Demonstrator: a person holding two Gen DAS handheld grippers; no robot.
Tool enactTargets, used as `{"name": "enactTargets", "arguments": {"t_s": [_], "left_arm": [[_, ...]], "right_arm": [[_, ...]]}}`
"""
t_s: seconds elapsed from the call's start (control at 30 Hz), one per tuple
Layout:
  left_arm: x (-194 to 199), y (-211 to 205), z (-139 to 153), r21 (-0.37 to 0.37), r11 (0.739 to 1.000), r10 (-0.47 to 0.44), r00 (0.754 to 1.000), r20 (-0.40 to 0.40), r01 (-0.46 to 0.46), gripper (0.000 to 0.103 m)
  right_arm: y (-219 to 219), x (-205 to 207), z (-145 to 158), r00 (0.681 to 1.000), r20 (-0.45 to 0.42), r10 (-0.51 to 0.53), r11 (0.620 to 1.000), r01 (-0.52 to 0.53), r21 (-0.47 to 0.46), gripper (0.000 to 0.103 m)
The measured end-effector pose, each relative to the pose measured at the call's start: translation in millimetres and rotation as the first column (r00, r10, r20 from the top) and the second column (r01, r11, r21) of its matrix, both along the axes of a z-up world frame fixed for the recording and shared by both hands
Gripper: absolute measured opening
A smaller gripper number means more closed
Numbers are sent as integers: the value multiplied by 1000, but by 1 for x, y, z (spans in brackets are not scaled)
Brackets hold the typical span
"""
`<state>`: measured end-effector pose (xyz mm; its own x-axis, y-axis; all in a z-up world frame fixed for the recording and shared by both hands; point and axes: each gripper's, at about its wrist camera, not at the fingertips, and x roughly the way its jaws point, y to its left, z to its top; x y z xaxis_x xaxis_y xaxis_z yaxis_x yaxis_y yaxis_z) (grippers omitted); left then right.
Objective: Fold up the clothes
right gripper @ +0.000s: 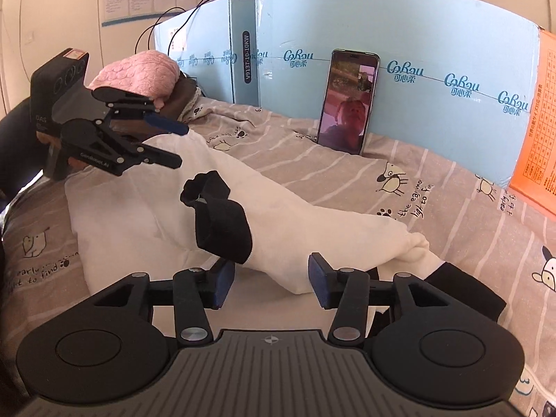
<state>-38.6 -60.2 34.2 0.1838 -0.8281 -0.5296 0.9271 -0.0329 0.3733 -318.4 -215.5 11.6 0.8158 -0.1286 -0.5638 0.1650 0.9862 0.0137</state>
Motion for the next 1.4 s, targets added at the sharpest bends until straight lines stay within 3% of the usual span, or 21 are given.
{"name": "enactTargets", "arguments": {"t_s": [0.13,0.27,0.33,0.37,0.4,0.43,0.57,0.67,0.8,0.87,0.93,1.07,1.13,1.2,1.3,1.37,1.4], "left_arm": [[31,-14,0,65,997,32,995,95,-38,59],[51,-36,-13,153,988,-45,992,117,27,59],[58,-42,-19,182,981,-77,993,88,60,57],[63,-45,-18,195,978,-86,996,39,77,46],[67,-46,-16,211,972,-98,995,-24,101,17],[66,-45,-16,222,968,-111,993,-36,117,6],[55,-34,-13,200,971,-132,991,3,129,4],[39,-18,0,138,983,-132,988,85,119,4],[11,3,2,109,987,-137,972,189,118,4],[1,12,-3,112,987,-135,970,202,114,4],[-3,16,-11,134,985,-130,973,190,105,5],[5,19,-19,160,984,-96,991,95,80,17],[14,22,-13,123,991,-57,998,-5,58,34],[25,24,-7,87,996,-13,995,-104,23,59],[46,27,-3,30,996,92,966,-243,-87,64],[55,25,-8,52,986,167,951,-259,-159,65],[55,23,-12,75,978,205,951,-231,-192,65]], "right_arm": [[1,13,1,999,-13,30,999,-30,-27,50],[-3,27,-1,998,-39,58,998,-58,-17,49],[-7,29,-4,997,-46,64,998,-64,7,49],[-9,29,-4,997,-43,68,997,-67,23,44],[-11,28,-5,997,-36,74,997,-72,38,35],[-11,27,-4,996,-24,81,996,-79,51,31],[-12,19,0,997,18,76,995,-77,60,16],[-11,9,10,997,55,54,998,-56,35,14],[-11,-5,22,996,87,15,1000,-14,-4,12],[-12,-10,21,996,87,1,1000,-1,6,11],[-13,-14,19,997,82,-7,1000,5,19,11],[-11,-17,13,998,66,-10,999,7,47,11],[-8,-19,10,998,56,-14,998,11,55,11],[-6,-19,8,999,47,-21,998,18,54,12],[-6,-22,8,998,52,-30,998,27,60,12],[-6,-23,9,998,57,-33,998,30,58,12],[-6,-24,9,998,59,-36,998,33,58,12]]}}
